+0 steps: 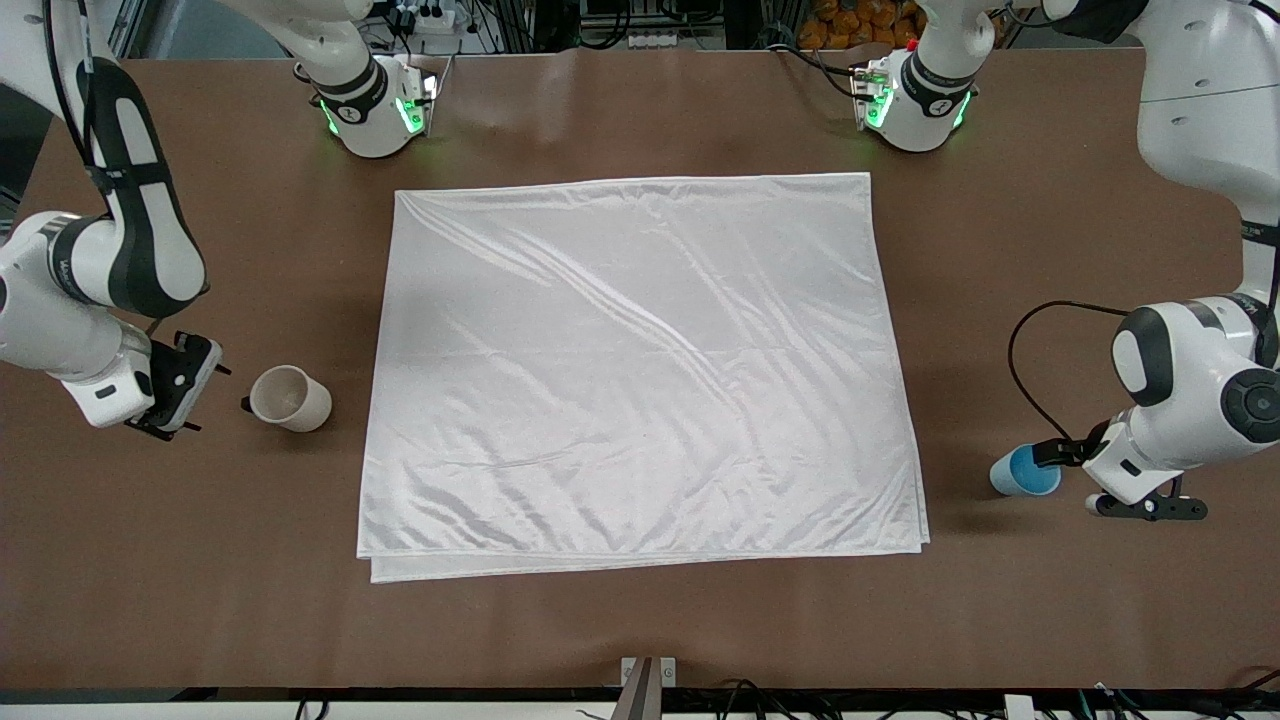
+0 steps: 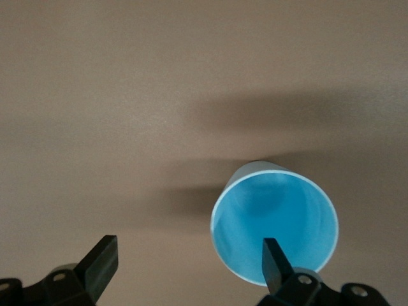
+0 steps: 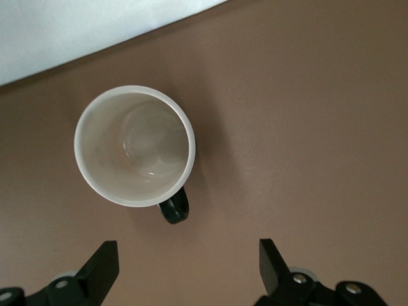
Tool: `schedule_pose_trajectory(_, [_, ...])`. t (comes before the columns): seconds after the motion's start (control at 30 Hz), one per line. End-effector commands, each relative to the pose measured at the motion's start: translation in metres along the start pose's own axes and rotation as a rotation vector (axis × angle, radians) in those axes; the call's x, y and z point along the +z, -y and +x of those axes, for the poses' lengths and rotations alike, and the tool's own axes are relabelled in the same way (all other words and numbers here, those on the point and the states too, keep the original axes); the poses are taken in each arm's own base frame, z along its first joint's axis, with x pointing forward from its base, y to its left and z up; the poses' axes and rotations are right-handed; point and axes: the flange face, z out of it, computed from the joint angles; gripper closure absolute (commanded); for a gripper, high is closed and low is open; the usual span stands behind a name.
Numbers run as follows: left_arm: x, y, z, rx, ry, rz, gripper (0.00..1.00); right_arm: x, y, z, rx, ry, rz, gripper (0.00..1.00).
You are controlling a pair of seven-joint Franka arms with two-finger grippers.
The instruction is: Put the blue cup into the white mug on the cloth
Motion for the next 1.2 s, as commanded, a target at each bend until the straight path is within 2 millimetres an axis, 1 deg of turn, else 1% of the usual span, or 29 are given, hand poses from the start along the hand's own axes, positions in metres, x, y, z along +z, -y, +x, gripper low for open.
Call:
schedule_pose_trajectory(0.0, [0.005, 0.005, 0.004, 0.016, -0.013, 0.009, 0.00, 0.018, -0.005, -0.004, -0.116, -0.001, -0.019, 0.02])
schedule_pose_trajectory(0.13, [0.012, 0.003, 0.005, 0.018, -0.016, 0.008, 0.00, 0.027, -0.007, -0.009, -0.146, 0.001, -0.031, 0.04])
schedule_pose_trajectory(0.23, [0.015, 0.002, 0.006, 0.010, -0.029, 0.004, 0.00, 0.033, -0.008, -0.009, -0.160, 0.001, -0.033, 0.04])
schedule_pose_trajectory(0.27, [0.015, 0.002, 0.007, 0.003, -0.030, 0.000, 0.08, 0.034, -0.009, -0.009, -0.168, 0.000, -0.039, 0.04])
schedule_pose_trajectory(0.37, [0.016, 0.001, 0.006, -0.014, -0.031, -0.018, 0.48, 0.044, -0.007, -0.010, -0.190, 0.002, -0.036, 0.06])
schedule_pose_trajectory(0.43, [0.015, 0.002, 0.006, -0.017, -0.031, -0.022, 0.80, 0.048, -0.007, -0.010, -0.193, 0.001, -0.032, 0.06])
schedule_pose_trajectory(0.47, [0.017, 0.002, 0.006, -0.012, -0.030, -0.021, 0.92, 0.049, -0.007, -0.010, -0.193, 0.001, -0.030, 0.06])
schedule_pose_trajectory(0.5, [0.017, 0.002, 0.006, -0.011, -0.030, -0.019, 1.00, 0.049, -0.007, -0.009, -0.195, 0.001, -0.030, 0.06])
schedule_pose_trajectory(0.83, [0.021, 0.001, 0.005, -0.004, -0.022, -0.018, 1.00, 0.077, -0.005, -0.009, -0.277, -0.001, -0.024, 0.07])
schedule_pose_trajectory(1.03, [0.023, 0.000, 0.005, -0.010, -0.021, -0.025, 1.00, 0.085, -0.002, -0.005, -0.297, -0.003, -0.017, 0.07])
schedule_pose_trajectory(1.17, [0.015, 0.001, 0.006, -0.014, -0.032, -0.024, 1.00, 0.092, 0.006, -0.002, -0.304, -0.004, -0.006, 0.07])
